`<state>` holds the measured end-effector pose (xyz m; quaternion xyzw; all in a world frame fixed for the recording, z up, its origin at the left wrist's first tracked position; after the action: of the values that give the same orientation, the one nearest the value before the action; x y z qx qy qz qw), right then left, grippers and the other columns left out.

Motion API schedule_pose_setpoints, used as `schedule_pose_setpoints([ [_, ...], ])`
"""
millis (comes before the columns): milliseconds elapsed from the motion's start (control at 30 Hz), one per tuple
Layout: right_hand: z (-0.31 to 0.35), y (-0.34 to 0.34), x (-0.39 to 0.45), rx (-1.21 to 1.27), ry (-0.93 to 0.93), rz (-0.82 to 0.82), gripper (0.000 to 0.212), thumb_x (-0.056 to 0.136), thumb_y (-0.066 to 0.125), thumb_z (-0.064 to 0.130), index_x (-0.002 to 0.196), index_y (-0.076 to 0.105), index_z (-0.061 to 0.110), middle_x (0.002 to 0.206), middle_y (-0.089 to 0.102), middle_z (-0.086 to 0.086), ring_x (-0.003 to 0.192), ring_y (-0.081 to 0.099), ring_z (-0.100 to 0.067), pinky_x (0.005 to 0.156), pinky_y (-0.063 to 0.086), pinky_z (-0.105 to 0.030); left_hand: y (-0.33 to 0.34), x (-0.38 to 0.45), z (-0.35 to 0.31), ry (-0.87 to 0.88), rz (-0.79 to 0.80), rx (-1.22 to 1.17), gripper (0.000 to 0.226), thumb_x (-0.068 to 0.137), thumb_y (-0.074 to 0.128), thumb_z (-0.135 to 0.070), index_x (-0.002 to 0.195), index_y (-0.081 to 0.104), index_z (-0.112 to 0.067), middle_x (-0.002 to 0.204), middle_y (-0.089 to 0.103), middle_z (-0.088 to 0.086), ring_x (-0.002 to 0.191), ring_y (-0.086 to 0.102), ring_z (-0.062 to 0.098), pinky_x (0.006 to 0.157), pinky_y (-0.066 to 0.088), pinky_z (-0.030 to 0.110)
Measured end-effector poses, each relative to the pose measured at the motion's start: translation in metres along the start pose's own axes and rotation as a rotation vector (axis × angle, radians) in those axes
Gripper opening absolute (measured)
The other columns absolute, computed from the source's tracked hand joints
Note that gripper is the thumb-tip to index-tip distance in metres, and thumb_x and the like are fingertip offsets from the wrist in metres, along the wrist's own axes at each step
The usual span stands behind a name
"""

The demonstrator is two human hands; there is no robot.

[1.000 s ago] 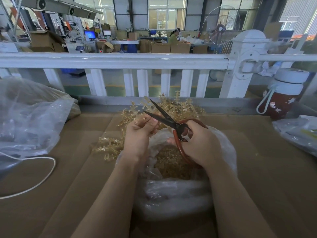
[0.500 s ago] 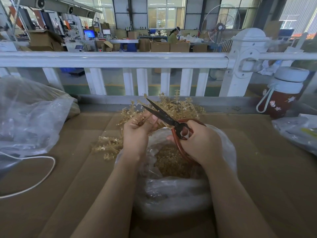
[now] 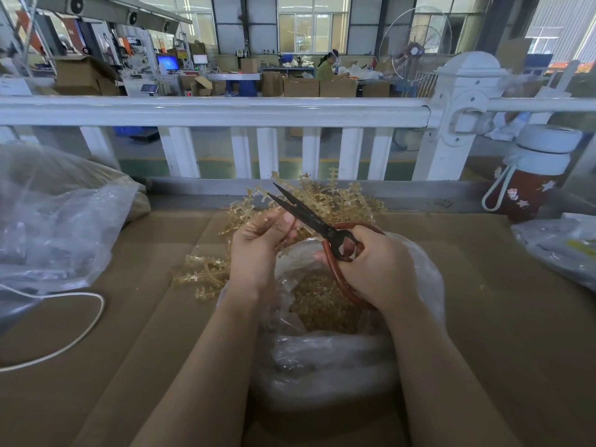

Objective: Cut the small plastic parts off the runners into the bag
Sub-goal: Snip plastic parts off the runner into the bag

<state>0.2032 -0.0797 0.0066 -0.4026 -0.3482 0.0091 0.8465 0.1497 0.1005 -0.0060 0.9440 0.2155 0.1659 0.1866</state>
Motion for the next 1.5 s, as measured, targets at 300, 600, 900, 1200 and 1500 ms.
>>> schedule_pose_setpoints([
  [300, -0.002, 0.004, 0.001, 0.084, 0.026, 0.022, 0.048, 0.069, 0.053, 0.087, 0.078, 0.06, 0.04, 0.063, 0.058, 0.024, 0.061, 0.054, 0.007, 0.054, 0.035, -0.006, 0.0, -0.001, 0.001, -0.028, -0.006, -0.011, 0.009, 0.091, 0.065, -0.005, 0.086, 0.069, -0.011, 0.075, 0.067, 0.0, 0.068, 0.058, 0.011, 0.071, 0.05, 0.022],
  [600, -0.009, 0.008, 0.0, 0.479, 0.132, 0.046, 0.028, 0.073, 0.078, 0.061, 0.074, 0.068, 0.034, 0.072, 0.07, 0.025, 0.069, 0.066, 0.003, 0.054, 0.048, -0.011, -0.001, -0.001, 0.015, -0.122, 0.004, 0.061, 0.005, 0.088, 0.07, -0.008, 0.09, 0.074, -0.008, 0.078, 0.072, 0.005, 0.072, 0.064, 0.012, 0.072, 0.052, 0.025],
  [900, -0.014, 0.011, 0.003, 0.578, 0.173, 0.029, 0.017, 0.086, 0.079, 0.031, 0.074, 0.067, 0.033, 0.068, 0.07, 0.02, 0.064, 0.066, -0.001, 0.053, 0.048, -0.011, 0.007, -0.002, 0.019, -0.134, 0.079, 0.12, 0.011, 0.072, 0.077, -0.027, 0.08, 0.078, -0.019, 0.082, 0.074, 0.004, 0.086, 0.064, 0.02, 0.083, 0.053, 0.035],
  [1200, -0.013, 0.001, 0.0, 0.453, 0.211, 0.002, 0.047, 0.056, 0.068, 0.084, 0.083, 0.063, 0.046, 0.085, 0.068, 0.033, 0.081, 0.064, 0.007, 0.07, 0.05, -0.02, -0.009, 0.004, 0.01, -0.041, -0.092, 0.043, 0.018, 0.088, 0.07, -0.013, 0.101, 0.068, 0.0, 0.089, 0.067, 0.011, 0.071, 0.059, 0.011, 0.072, 0.05, 0.024],
  [1500, 0.003, -0.013, -0.004, 0.179, 0.037, 0.01, 0.042, 0.076, 0.064, 0.08, 0.095, 0.058, 0.042, 0.073, 0.06, 0.035, 0.079, 0.054, 0.024, 0.06, 0.038, 0.002, -0.015, 0.005, 0.008, 0.018, -0.126, 0.2, 0.008, 0.087, 0.072, -0.017, 0.094, 0.072, -0.012, 0.081, 0.072, -0.006, 0.074, 0.065, 0.004, 0.077, 0.052, 0.025],
])
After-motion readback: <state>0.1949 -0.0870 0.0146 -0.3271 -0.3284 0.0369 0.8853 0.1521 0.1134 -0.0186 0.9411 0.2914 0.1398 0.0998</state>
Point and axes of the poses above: each hand's wrist, its own x-axis towards the middle knuckle, its own y-axis out of the palm, z = x × y, the point moved 9 cm from there along x, towards the middle knuckle
